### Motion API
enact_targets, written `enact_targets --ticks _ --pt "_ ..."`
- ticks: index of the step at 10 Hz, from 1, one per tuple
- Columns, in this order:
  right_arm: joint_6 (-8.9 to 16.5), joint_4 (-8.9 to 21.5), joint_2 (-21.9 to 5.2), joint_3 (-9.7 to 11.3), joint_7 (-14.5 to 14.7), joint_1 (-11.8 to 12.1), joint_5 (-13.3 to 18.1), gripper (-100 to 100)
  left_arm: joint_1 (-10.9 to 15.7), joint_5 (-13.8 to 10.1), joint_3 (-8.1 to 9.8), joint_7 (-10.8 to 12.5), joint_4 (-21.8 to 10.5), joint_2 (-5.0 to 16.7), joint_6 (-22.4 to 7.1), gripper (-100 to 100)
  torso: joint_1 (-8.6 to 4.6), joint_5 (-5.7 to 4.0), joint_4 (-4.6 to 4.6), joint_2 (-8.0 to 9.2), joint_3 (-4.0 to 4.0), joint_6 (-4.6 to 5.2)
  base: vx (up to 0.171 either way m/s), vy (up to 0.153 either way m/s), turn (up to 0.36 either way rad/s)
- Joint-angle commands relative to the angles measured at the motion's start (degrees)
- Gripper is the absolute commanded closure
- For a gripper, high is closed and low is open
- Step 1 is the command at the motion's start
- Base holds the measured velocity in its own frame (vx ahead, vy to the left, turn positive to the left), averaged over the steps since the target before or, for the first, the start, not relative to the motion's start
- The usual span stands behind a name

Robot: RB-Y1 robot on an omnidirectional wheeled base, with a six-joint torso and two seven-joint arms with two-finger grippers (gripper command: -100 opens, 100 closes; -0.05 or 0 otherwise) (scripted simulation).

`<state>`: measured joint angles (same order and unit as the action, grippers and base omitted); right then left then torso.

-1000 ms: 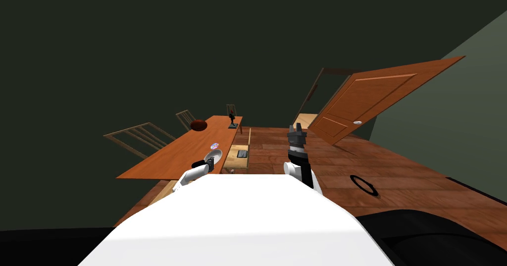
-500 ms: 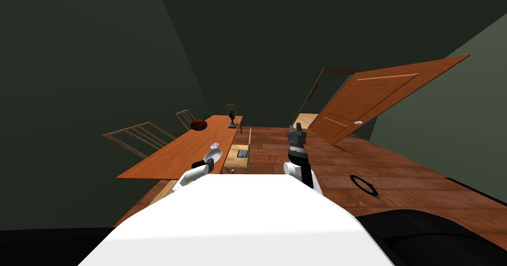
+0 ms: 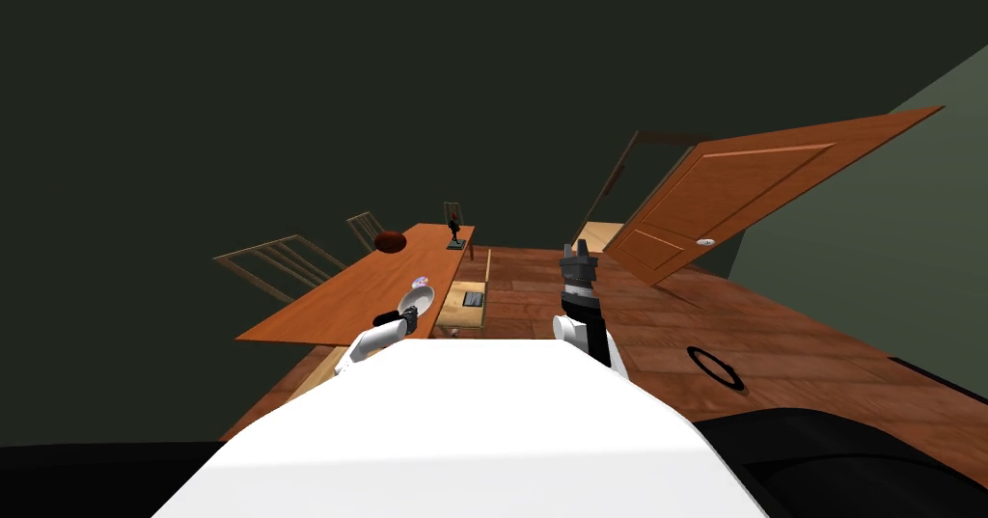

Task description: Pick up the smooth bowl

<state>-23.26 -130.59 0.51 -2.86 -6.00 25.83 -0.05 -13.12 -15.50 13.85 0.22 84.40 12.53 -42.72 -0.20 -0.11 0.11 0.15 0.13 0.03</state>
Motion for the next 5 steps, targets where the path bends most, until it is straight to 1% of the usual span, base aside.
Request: enact_targets --ticks 1,2,3,4,5 --pt "0.0 0.0 0.0 0.0 0.0 0.0 0.0 0 -0.5 0.2 -0.13 0.0 1.7 -0.2 -1.3 100 0.00 0.00 0.00 0.00 0.00 0.00 -0.001 -0.015 0.041" --pt "0.0 0.0 0.0 0.0 0.0 0.0 0.0 0 -0.9 0.4 -0.26 -0.1 3.2 -0.3 -2.3 100 0.00 -0.01 -0.01 -0.01 -0.01 0.00 -0.002 -0.012 0.060" --pt "0.0 0.0 0.0 0.0 0.0 0.0 0.0 0 -1.1 0.5 -0.32 -0.1 4.0 -0.4 -2.8 100 0.00 -0.02 -0.03 -0.02 -0.03 -0.03 -0.002 -0.010 0.058" --pt "0.0 0.0 0.0 0.0 0.0 0.0 0.0 0 -0.8 0.3 -0.27 -0.2 3.1 -0.2 -2.2 100 0.01 -0.02 -0.04 -0.03 -0.04 -0.04 -0.001 -0.005 0.010" --pt "0.0 0.0 0.0 0.0 0.0 0.0 0.0 0 -0.8 0.3 -0.28 -0.2 3.2 -0.2 -2.3 0 0.03 -0.02 -0.06 -0.05 -0.06 -0.03 0.000 0.000 0.000"
